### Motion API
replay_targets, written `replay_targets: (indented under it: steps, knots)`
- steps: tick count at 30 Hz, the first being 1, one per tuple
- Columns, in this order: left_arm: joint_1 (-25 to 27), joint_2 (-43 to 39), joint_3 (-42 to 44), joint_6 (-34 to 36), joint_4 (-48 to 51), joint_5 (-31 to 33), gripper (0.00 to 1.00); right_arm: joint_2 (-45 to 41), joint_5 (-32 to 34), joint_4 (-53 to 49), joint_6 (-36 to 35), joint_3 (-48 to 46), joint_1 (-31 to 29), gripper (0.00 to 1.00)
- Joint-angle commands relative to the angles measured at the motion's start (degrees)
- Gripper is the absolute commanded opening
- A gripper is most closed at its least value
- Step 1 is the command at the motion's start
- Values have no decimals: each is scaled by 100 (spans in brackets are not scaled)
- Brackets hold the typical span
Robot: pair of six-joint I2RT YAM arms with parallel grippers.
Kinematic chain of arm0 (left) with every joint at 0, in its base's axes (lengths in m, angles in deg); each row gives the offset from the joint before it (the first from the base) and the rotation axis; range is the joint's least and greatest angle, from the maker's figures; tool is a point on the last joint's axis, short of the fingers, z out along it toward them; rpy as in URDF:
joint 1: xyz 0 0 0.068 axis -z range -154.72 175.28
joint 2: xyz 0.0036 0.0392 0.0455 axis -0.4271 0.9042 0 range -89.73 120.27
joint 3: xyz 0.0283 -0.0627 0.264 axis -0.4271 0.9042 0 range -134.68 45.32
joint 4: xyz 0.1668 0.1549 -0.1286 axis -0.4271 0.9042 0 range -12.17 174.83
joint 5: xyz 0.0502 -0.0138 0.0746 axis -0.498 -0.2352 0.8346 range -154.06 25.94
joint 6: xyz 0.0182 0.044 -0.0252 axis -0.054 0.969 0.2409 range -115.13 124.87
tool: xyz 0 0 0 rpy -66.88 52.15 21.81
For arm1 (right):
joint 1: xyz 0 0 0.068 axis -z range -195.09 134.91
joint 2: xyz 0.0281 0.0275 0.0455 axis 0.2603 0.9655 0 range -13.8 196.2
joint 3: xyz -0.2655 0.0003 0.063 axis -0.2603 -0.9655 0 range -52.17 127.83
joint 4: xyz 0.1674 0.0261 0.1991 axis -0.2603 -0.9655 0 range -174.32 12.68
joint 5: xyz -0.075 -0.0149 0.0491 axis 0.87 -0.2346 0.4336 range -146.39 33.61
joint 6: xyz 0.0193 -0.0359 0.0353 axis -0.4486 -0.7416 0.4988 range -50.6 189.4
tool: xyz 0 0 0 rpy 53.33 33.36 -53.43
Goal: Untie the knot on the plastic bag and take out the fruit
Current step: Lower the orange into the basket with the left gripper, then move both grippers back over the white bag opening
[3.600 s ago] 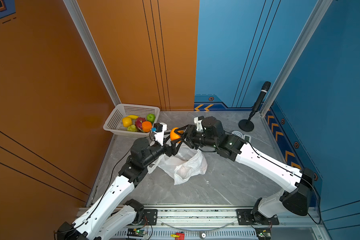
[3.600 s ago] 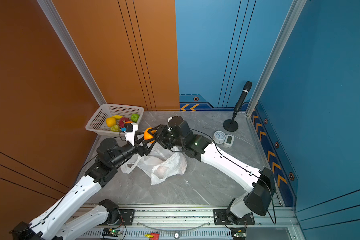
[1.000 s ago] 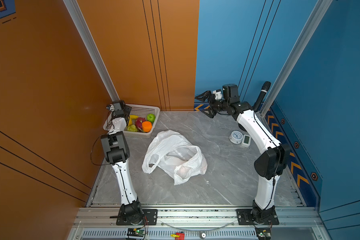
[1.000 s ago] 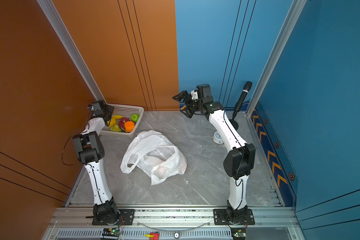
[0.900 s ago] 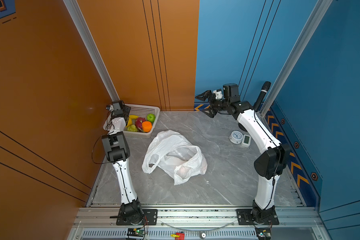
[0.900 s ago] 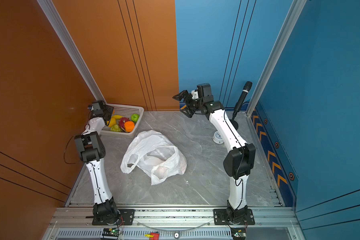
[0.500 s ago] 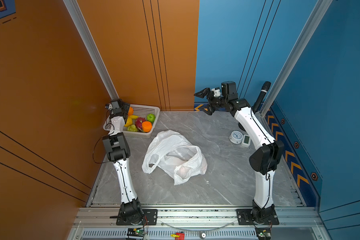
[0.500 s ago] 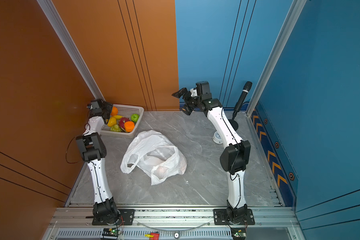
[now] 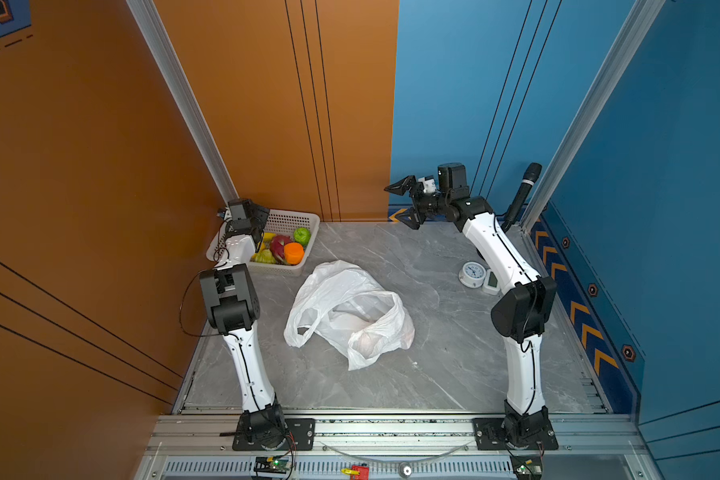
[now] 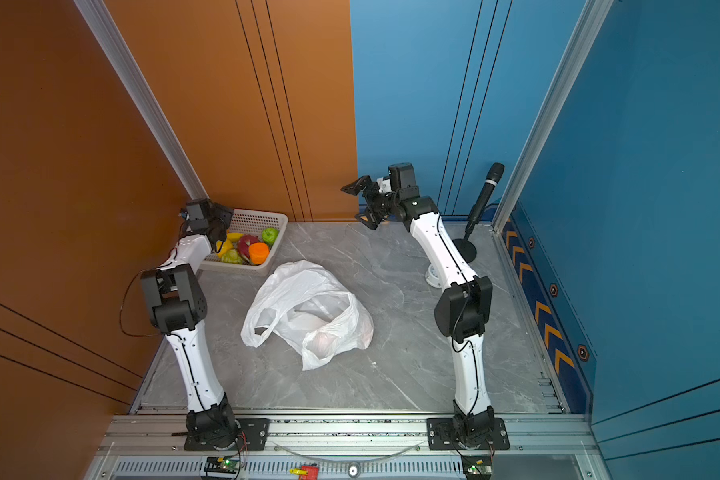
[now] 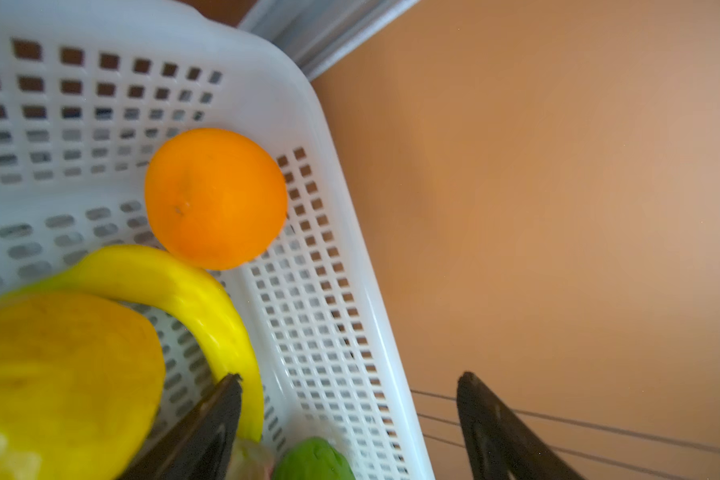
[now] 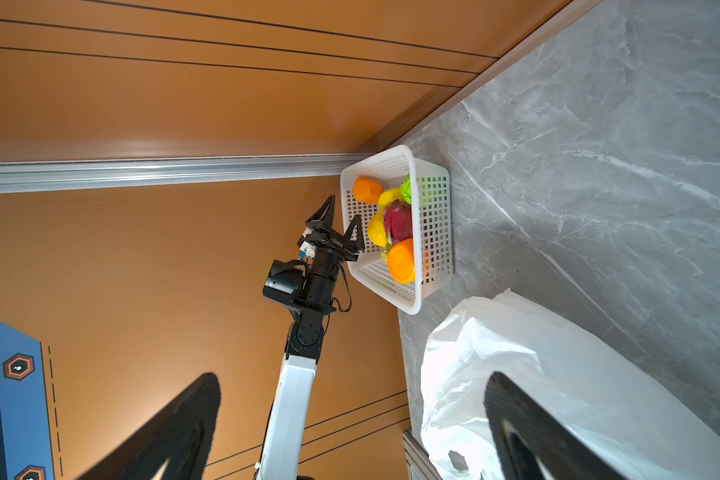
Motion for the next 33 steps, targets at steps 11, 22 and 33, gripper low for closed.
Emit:
replay_targets:
  steps: [11, 22, 33]
  knots:
    - [1188, -2649, 2526, -6, -453, -281, 81, -307, 142, -925, -758, 89, -441, 100]
    - [2675, -5518, 3639, 1942, 2411, 763, 81, -1048, 638, -1649, -1550, -798, -1120, 90]
    - [4108, -7202, 4839, 1840, 3790, 1267, 61, -2226, 2040, -2015, -2295, -2805, -2278, 58]
